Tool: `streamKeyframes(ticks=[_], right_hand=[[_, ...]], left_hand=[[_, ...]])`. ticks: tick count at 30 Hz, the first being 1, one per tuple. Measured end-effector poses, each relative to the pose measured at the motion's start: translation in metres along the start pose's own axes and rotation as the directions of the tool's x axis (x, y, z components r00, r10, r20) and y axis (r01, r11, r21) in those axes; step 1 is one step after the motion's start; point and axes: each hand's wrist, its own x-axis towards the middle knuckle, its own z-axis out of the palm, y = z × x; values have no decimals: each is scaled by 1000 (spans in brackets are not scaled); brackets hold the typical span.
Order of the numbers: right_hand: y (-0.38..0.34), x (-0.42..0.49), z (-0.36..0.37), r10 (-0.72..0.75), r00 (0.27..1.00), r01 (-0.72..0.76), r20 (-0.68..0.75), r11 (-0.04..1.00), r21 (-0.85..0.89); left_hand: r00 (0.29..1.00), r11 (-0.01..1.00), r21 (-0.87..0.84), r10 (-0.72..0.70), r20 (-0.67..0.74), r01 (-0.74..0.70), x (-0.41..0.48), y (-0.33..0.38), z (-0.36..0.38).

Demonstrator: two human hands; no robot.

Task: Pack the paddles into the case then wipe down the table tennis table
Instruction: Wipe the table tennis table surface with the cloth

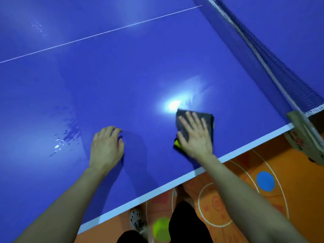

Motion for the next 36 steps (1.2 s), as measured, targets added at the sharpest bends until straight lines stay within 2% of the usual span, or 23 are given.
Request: streamKeyframes(ticks=[4,6,9,11,13,14,16,17,18,20,22,24,26,28,32,34,36], right_hand=[[76,121,-15,238,971,-237,28,971,-30],[82,171,-18,281,959,-280,31,960,-21],[46,200,-13,275,961,-274,32,961,-29],[-7,186,-6,164,985,-163,43,986,-39],[-78,144,7,-55,995,55,89,998,7],[-114,116,15,-198,971,193,136,980,45],[-168,63,27,-466,851,456,244,884,98],[-180,45,32,-540,797,534,270,839,103],[-182,38,37,-582,771,574,260,811,112],[-167,44,42,-613,769,589,182,789,173],[-146,61,42,-561,820,539,116,824,176],[-127,81,40,-397,915,387,67,913,130],[-116,101,39,-194,980,190,53,980,65],[-116,113,42,-40,998,40,50,999,4],[-164,105,53,144,989,-142,31,989,-43],[-222,93,65,140,989,-138,48,990,-31],[-296,72,81,-9,995,10,95,1000,-7]], left_hand=[[999,999,19,-36,-5,36,32,17,6],[998,997,29,-70,5,70,39,17,6],[990,989,33,-141,22,141,39,10,0],[985,985,36,-169,19,169,36,3,-7],[980,979,42,-198,12,198,29,-4,-15],[976,975,49,-219,11,218,25,-9,-19],[966,964,63,-260,6,259,17,-19,-26],[962,960,64,-274,2,273,13,-24,-29],[959,957,63,-284,-2,283,10,-29,-30],[954,952,55,-301,2,301,5,-40,-32],[950,949,58,-313,17,311,0,-54,-33],[946,945,54,-323,18,322,-4,-71,-34],[945,945,23,-328,12,327,-11,-91,-36],[946,946,-5,-324,8,324,-20,-115,-40],[954,953,-46,-301,-2,300,-43,-178,-53],[952,951,-51,-306,-1,305,-61,-214,-61],[946,945,-44,-325,18,325,-81,-250,-69]])
